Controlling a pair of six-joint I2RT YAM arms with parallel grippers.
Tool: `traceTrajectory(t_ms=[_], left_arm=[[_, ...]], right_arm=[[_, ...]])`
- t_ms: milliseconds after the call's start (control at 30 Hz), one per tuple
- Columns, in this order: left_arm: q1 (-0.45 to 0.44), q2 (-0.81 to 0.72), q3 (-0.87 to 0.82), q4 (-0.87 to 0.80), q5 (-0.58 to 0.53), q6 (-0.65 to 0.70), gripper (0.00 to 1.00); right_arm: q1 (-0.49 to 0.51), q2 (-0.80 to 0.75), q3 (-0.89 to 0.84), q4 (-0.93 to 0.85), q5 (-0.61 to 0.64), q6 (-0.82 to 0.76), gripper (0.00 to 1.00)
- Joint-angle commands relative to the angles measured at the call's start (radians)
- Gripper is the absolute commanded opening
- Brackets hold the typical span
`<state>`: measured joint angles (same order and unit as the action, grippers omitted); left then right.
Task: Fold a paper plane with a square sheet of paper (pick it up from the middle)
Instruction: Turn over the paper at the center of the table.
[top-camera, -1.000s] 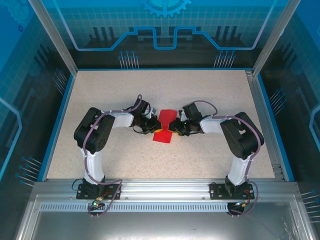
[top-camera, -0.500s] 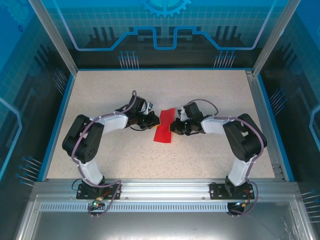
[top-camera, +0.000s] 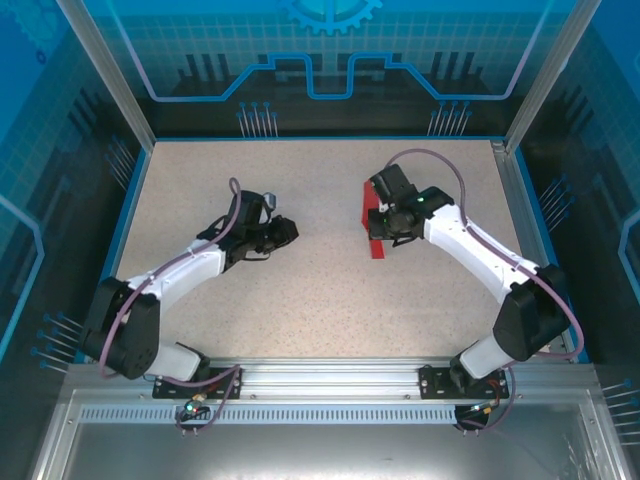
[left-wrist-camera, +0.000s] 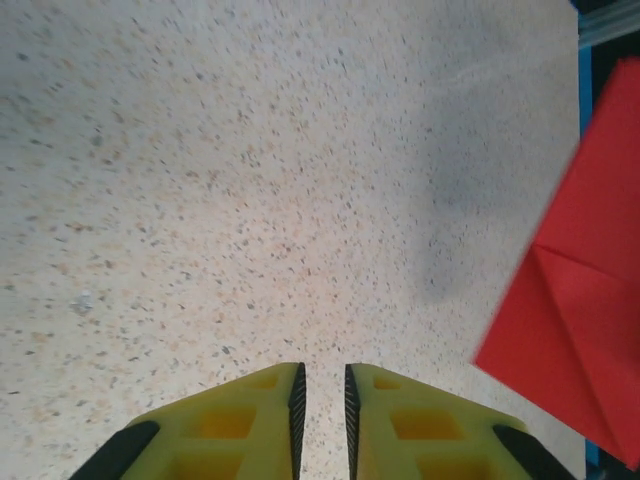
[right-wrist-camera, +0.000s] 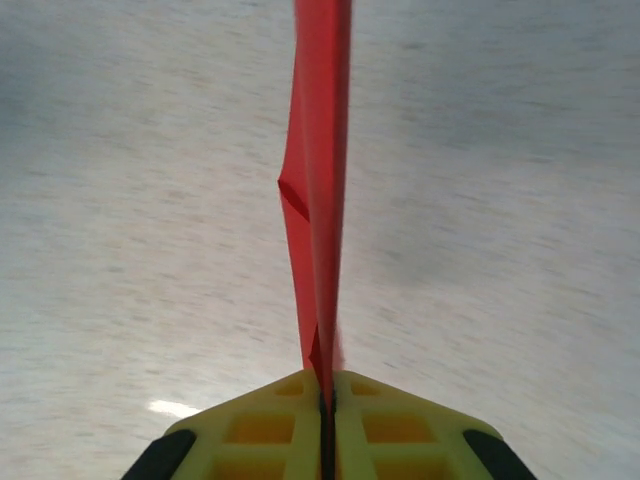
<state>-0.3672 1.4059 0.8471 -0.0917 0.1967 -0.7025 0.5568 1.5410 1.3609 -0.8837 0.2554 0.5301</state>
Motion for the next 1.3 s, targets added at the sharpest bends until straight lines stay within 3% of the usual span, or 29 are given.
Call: traceTrajectory(t_ms=[0,67,167,400,500,567,667,700,800,900,967,1067,1200,1267], left_arm=[[0.011,-0.058,-0.034,-0.041,-0.106,0.026,0.24],[0.015,-0.089,-0.049,-0.048,-0.144,0.029,0.25],[0.023,-0.135,-0.074,-0.076,-0.211,0.027,0.26],[0.048,-0.232,-0.119,-0.155,-0.330,0.021,0.33],[0.057,-0.244,-0.128,-0.173,-0.325,0.025,0.37],[0.062,-0.246,-0.128,-0.183,-0.315,0.021,0.37],[0.065,-0.245,-0.120,-0.186,-0.279,0.023,0.41],[0.065,-0.239,-0.114,-0.185,-0.256,0.027,0.42],[0.065,-0.206,-0.087,-0.173,-0.188,0.027,0.43],[0.065,-0.151,-0.045,-0.163,-0.093,0.015,0.45],[0.065,-0.110,-0.025,-0.153,-0.037,-0.011,0.45],[0.065,-0.047,-0.008,-0.129,0.047,-0.069,0.45],[0.060,0.016,0.016,-0.128,0.108,-0.155,0.45],[0.055,0.036,0.037,-0.149,0.117,-0.169,0.45]], right_arm=[[0.077,0.072,0.100,-0.421,0.382,0.040,0.11],[0.120,0.132,0.156,-0.512,0.448,0.101,0.11],[0.177,0.233,0.207,-0.536,0.420,0.156,0.12],[0.288,0.533,0.387,-0.399,0.131,0.181,0.16],[0.313,0.625,0.504,-0.370,0.041,0.171,0.31],[0.308,0.625,0.508,-0.293,-0.065,0.156,0.33],[0.287,0.528,0.423,-0.169,-0.155,0.140,0.48],[0.278,0.476,0.370,-0.107,-0.186,0.128,0.49],[0.230,0.293,0.155,0.097,-0.285,0.131,0.47],[0.147,0.182,-0.068,0.291,-0.429,0.161,0.32],[0.095,0.152,-0.201,0.425,-0.521,0.185,0.28],[0.055,0.169,-0.291,0.511,-0.601,0.223,0.19],[0.058,0.204,-0.331,0.557,-0.650,0.248,0.15],[0.068,0.212,-0.344,0.557,-0.615,0.269,0.15]])
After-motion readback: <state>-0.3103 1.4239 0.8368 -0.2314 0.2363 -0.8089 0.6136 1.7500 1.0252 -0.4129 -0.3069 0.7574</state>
